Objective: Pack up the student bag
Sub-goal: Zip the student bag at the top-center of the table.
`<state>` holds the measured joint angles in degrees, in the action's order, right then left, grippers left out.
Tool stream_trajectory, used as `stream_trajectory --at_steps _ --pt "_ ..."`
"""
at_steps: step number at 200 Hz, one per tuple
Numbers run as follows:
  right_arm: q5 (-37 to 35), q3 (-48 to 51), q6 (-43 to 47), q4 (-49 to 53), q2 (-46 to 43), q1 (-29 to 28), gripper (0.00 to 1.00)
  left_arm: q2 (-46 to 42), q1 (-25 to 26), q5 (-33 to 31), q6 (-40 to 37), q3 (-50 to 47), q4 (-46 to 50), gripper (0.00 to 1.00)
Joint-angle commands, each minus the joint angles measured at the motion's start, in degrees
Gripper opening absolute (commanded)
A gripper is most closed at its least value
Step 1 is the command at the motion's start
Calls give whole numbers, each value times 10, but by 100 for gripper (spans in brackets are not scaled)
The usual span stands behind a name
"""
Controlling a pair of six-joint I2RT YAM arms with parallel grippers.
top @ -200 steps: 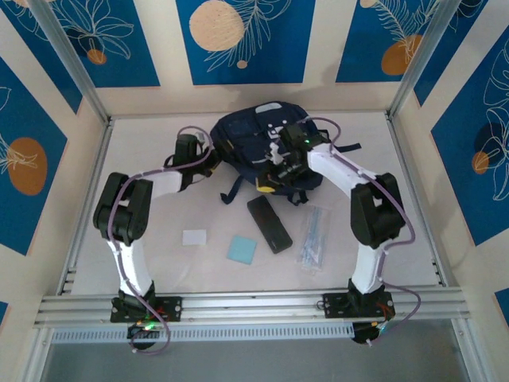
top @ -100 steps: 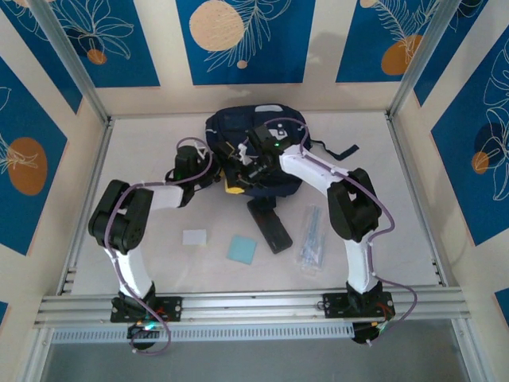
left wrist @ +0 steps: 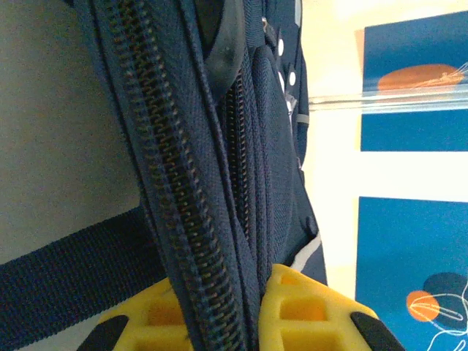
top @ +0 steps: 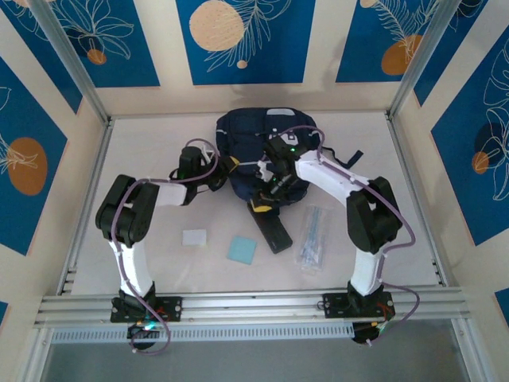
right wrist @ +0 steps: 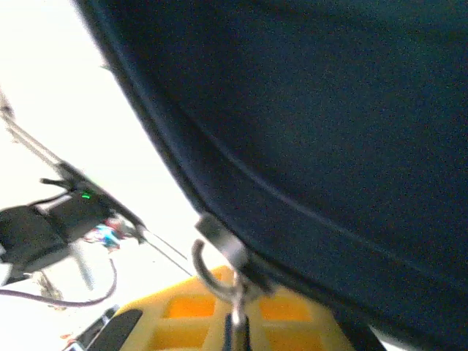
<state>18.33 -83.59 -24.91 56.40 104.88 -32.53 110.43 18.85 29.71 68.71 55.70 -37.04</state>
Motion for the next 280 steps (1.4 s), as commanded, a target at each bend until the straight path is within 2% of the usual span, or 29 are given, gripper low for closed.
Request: stream_trajectory --at_steps 1,19,35,44,51,63,75,83,96,103,116,149,186,210,260,280 --pt "-104 24 50 162 -41 27 0 -1 -44 3 -99 53 72 0" --pt "-228 11 47 188 -30 59 0 12 -54 19 -150 104 154 0" --pt "-342 -31 27 207 4 65 0 21 -59 9 -183 147 221 0" --pt "-363 -59 17 197 26 58 0 22 -60 -1 -191 161 240 0" --pt "-354 -80 17 176 41 50 0 21 -60 -7 -192 168 248 1" --pt "-321 -113 16 123 64 33 0 15 -60 -16 -187 171 254 26" --pt "-283 -140 6 72 82 19 0 3 -60 -24 -184 167 260 43" --pt "-251 -158 -4 37 92 14 0 -8 -60 -30 -184 162 272 61" --pt "-194 -180 -21 -15 104 10 0 -30 -61 -41 -190 150 296 84" --pt "-169 -188 -31 -40 107 9 0 -47 -61 -46 -196 141 309 91" --pt "-124 -204 -47 -84 113 10 0 -79 -62 -56 -203 117 324 99" --pt "-43 -251 -91 -153 140 12 0 -162 -61 -73 -176 33 318 100" --pt "21 -283 -142 -207 171 4 0 -215 -43 -89 -48 -77 217 99" --pt "39 -279 -163 -237 173 -8 0 -207 -14 -113 6 -95 165 93" --pt "46 -245 -171 -257 161 -23 0 -135 35 -119 93 -72 71 72" --pt "28 -225 -167 -258 146 -22 0 -126 46 -110 118 -72 53 73"
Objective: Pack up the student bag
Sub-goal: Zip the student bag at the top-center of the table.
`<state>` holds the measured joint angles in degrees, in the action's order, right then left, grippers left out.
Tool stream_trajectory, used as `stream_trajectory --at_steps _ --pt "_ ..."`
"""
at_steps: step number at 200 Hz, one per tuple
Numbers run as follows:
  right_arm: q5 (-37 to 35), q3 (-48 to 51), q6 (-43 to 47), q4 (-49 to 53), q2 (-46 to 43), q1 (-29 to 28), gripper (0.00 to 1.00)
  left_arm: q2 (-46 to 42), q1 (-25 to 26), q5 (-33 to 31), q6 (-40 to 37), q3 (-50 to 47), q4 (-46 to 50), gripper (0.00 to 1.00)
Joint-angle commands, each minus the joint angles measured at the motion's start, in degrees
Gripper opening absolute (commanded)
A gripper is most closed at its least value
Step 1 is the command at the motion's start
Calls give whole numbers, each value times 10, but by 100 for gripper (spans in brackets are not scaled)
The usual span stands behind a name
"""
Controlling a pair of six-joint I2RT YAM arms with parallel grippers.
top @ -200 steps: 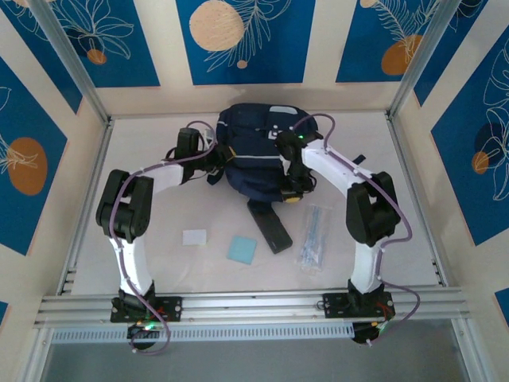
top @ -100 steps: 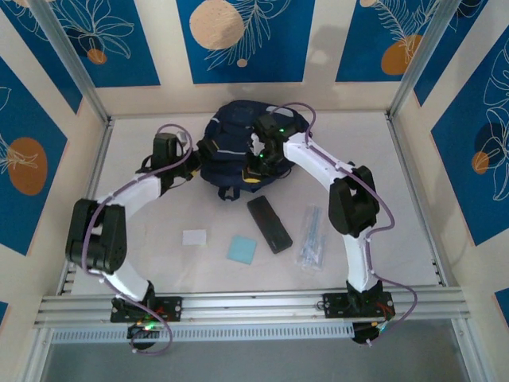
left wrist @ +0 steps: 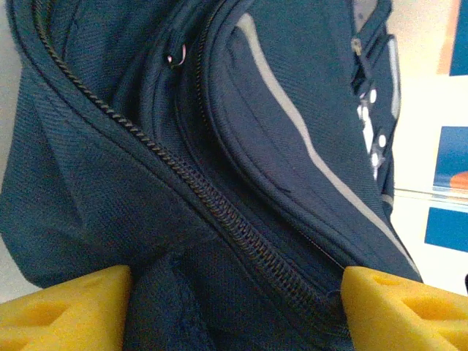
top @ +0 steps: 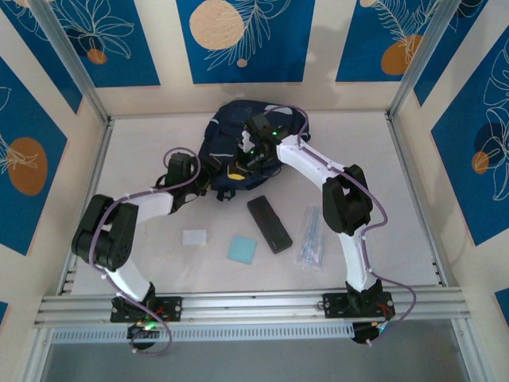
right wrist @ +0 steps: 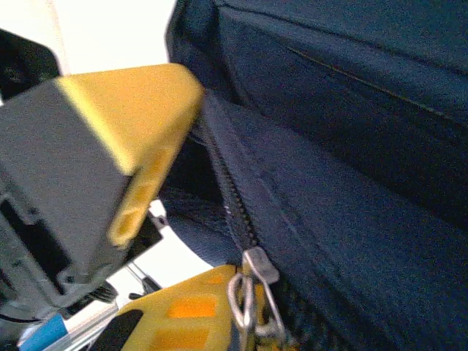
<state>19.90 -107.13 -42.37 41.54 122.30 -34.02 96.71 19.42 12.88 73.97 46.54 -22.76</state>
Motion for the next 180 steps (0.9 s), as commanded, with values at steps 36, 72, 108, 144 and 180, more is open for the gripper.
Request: stream_trajectory --at_steps 36,72,108,144,180 --pt "-8 24 17 -110 -36 -3 0 -21 56 82 67 11 -51 87" --pt "-11 35 15 -121 -32 6 0 -105 56 44 -8 -8 88 91" --pt "-12 40 15 -129 -32 7 0 -154 57 25 0 -31 128 93" --pt "-11 44 16 -134 -32 5 0 -137 70 29 74 -39 68 94" --pt "13 65 8 -151 -44 5 0 -89 77 -6 119 -39 6 93"
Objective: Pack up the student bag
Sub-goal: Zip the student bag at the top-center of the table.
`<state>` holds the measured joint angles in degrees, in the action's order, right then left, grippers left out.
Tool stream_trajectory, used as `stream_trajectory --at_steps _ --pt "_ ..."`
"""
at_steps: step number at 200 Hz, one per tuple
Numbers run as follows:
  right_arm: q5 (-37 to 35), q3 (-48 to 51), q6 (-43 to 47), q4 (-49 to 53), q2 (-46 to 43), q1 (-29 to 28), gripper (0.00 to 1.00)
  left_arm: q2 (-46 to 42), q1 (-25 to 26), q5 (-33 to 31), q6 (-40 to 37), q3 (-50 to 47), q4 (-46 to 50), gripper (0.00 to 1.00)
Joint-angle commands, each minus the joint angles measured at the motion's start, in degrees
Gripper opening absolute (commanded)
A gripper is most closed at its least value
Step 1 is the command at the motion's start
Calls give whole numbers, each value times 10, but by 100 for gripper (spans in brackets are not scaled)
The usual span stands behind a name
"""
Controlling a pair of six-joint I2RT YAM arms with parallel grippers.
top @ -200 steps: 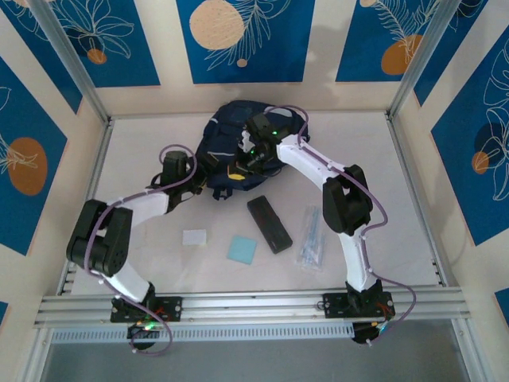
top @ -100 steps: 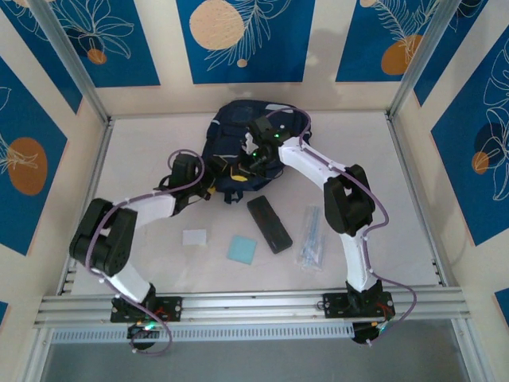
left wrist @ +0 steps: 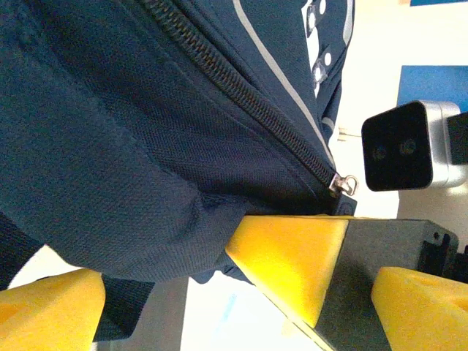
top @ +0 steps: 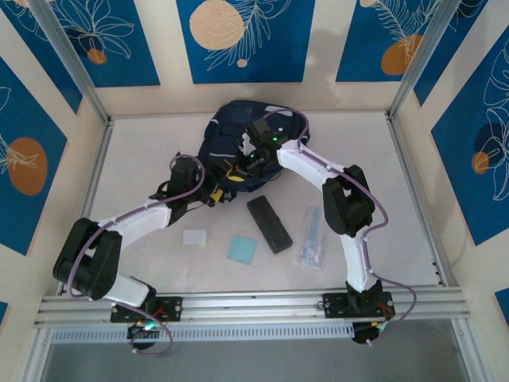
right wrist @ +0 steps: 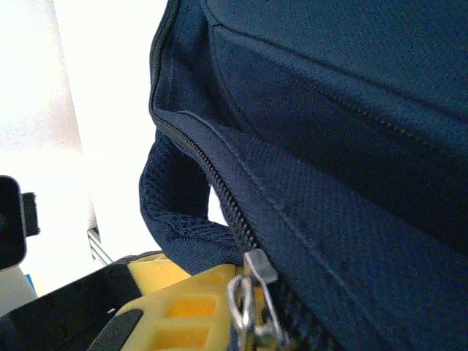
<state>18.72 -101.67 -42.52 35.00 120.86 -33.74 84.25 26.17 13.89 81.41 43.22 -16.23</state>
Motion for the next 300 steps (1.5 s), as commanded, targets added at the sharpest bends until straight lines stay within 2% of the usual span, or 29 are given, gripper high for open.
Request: stream_trajectory --at_steps 1,24,53,87,112,121,147,171,207,222,252,280,300 --pt "26 11 9 -87 -31 2 0 37 9 -19 46 -6 -63 92" --pt "52 54 5 -103 -56 3 0 85 -7 -63 41 1 -112 82" --pt "68 114 18 -97 -98 5 0 132 -24 -80 51 3 -165 57" --pt "70 168 48 -72 -140 13 0 124 -26 -77 9 11 -122 51" --pt "82 189 78 -57 -153 24 0 109 -31 -76 -18 0 -104 18" --pt "81 189 108 -38 -155 30 0 104 -36 -66 -27 2 -93 0" --pt "30 181 245 87 -151 57 0 82 -54 -35 -60 -1 -89 0" --pt "-68 206 329 148 -154 102 0 43 -67 -20 -110 12 -37 0" --pt "-171 204 401 113 -138 159 0 -4 -74 -6 -170 33 48 0" --pt "-214 175 444 93 -111 174 0 -15 -76 2 -183 34 72 0" --pt "-353 84 542 68 -29 196 0 -37 -88 9 -206 32 103 0" --pt "-398 -50 538 108 52 239 0 -59 -102 3 -227 32 132 0" --pt "-370 -127 483 146 78 263 0 -71 -110 -6 -237 26 142 0"
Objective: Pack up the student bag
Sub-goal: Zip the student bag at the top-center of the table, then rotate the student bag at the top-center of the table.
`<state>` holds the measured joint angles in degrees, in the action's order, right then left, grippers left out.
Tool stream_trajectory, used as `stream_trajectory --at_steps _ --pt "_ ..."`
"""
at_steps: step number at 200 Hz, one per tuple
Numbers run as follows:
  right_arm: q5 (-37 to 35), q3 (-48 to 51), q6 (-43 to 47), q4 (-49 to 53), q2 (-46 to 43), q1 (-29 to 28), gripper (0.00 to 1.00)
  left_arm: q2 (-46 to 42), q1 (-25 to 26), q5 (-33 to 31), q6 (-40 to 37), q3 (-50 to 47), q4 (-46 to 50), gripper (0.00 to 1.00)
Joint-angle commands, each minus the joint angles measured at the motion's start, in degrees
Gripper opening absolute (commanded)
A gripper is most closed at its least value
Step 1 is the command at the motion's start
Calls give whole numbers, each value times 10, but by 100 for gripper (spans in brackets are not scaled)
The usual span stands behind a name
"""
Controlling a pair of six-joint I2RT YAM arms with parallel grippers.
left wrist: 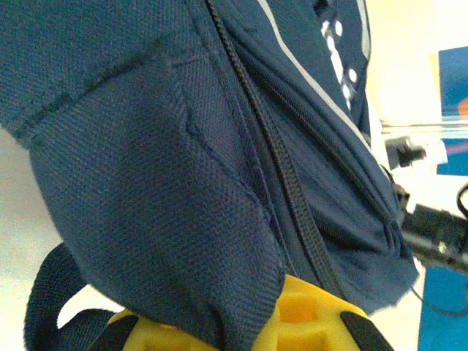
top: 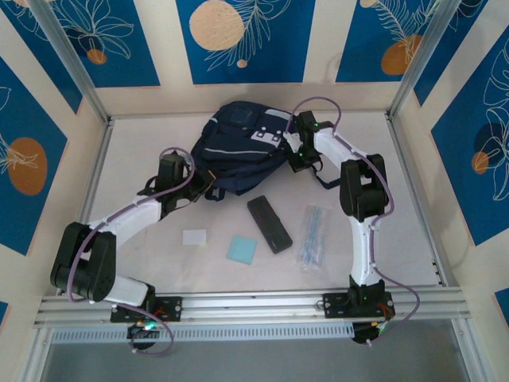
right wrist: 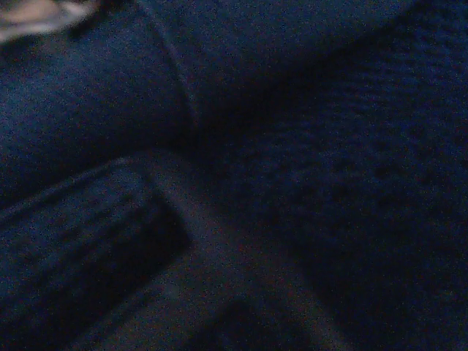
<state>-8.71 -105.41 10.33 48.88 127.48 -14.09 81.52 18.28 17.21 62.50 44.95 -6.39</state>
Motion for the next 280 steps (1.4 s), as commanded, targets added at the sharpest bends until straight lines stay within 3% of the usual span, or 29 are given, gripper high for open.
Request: stream_trajectory --at_steps 1,22,44,63,91,120,126,138,148,159,174,203,241,267,280 --pt "-92 -91 -48 8 13 67 0 -45 -31 -41 -49 9 44 0" --pt "-31 -65 -69 -18 -12 57 0 -44 -41 -44 -57 6 42 0" --pt "-62 -6 -59 -44 -42 21 0 -41 -57 -45 -66 3 34 0" --pt "-43 42 -56 -36 -69 -7 0 -30 -71 -51 -102 13 32 0" --pt "-2 129 -74 -42 -132 -43 31 5 -87 -65 -167 39 41 0" --pt "67 167 -108 -35 -181 -59 44 55 -130 -89 -207 60 31 0" --pt "84 168 -119 -37 -188 -60 46 66 -141 -93 -212 70 36 8" --pt "115 163 -145 -44 -195 -62 48 82 -156 -97 -218 94 59 40" --pt "135 152 -171 -49 -194 -65 49 87 -158 -104 -235 118 89 57" --pt "152 139 -198 -61 -189 -70 50 81 -156 -116 -254 137 121 65" --pt "156 127 -251 -93 -180 -77 49 59 -152 -136 -272 144 150 69" --pt "175 94 -319 -141 -142 -92 46 4 -129 -125 -287 129 161 71" --pt "159 26 -358 -146 -68 -116 44 3 -94 -40 -272 108 110 70" --pt "108 15 -381 -158 -40 -127 43 60 -86 19 -257 117 67 58" --pt "80 17 -395 -161 -30 -128 44 90 -82 17 -261 121 57 49"
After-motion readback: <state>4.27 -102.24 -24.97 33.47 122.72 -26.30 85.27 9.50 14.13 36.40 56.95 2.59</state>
